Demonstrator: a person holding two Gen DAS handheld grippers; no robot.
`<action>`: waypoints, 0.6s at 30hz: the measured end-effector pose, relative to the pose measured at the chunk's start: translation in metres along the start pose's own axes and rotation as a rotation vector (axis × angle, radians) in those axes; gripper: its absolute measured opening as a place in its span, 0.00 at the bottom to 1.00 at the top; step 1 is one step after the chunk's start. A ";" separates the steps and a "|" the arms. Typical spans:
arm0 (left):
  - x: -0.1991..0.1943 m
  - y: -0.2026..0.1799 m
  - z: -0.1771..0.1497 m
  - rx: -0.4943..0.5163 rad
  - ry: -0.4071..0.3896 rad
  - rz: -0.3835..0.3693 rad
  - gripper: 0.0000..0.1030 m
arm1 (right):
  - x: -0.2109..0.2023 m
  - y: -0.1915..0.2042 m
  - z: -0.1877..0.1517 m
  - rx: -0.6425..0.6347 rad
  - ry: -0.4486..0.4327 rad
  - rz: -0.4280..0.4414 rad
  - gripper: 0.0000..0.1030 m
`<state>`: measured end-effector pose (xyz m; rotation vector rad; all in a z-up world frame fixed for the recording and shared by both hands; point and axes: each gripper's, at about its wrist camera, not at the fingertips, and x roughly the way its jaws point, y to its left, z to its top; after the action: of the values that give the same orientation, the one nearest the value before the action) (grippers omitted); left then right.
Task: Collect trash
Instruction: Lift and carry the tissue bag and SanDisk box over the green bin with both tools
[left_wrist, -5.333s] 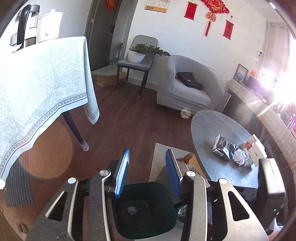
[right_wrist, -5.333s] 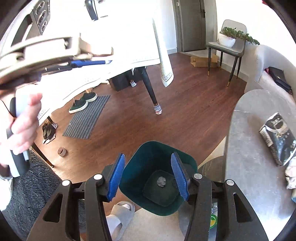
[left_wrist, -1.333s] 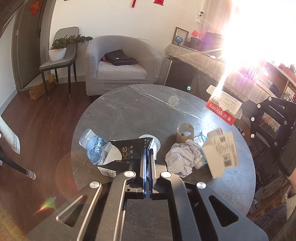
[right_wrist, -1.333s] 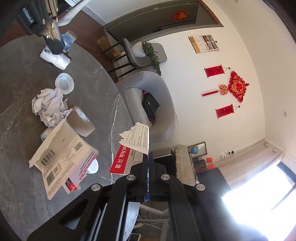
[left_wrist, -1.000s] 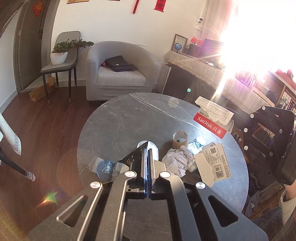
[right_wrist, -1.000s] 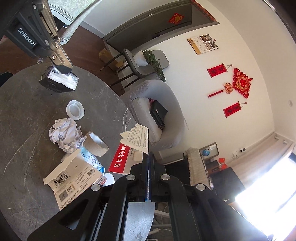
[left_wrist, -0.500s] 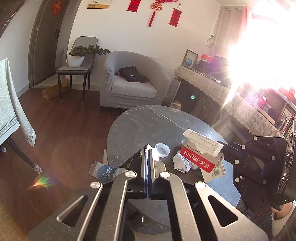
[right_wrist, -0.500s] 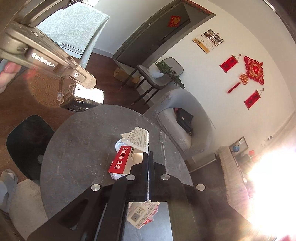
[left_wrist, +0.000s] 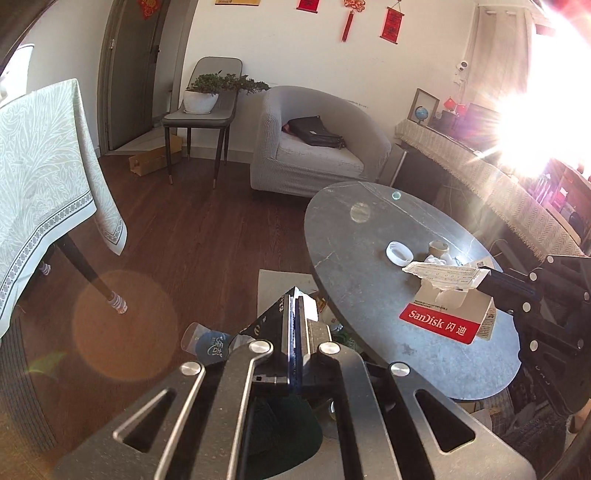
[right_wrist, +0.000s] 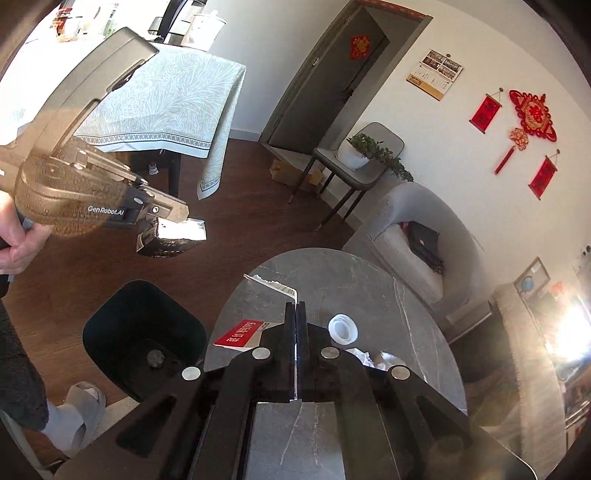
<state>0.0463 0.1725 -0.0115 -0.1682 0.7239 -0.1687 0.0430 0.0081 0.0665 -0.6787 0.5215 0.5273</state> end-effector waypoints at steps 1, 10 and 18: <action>-0.001 0.006 -0.004 -0.007 0.006 0.010 0.01 | 0.001 0.005 0.004 0.028 -0.007 0.038 0.00; 0.007 0.043 -0.038 -0.056 0.087 0.076 0.01 | 0.012 0.028 0.026 0.135 -0.012 0.217 0.00; 0.026 0.059 -0.062 -0.059 0.167 0.094 0.01 | 0.037 0.043 0.037 0.223 0.049 0.347 0.00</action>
<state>0.0294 0.2187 -0.0858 -0.1778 0.9023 -0.0721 0.0547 0.0728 0.0493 -0.3895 0.7386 0.7658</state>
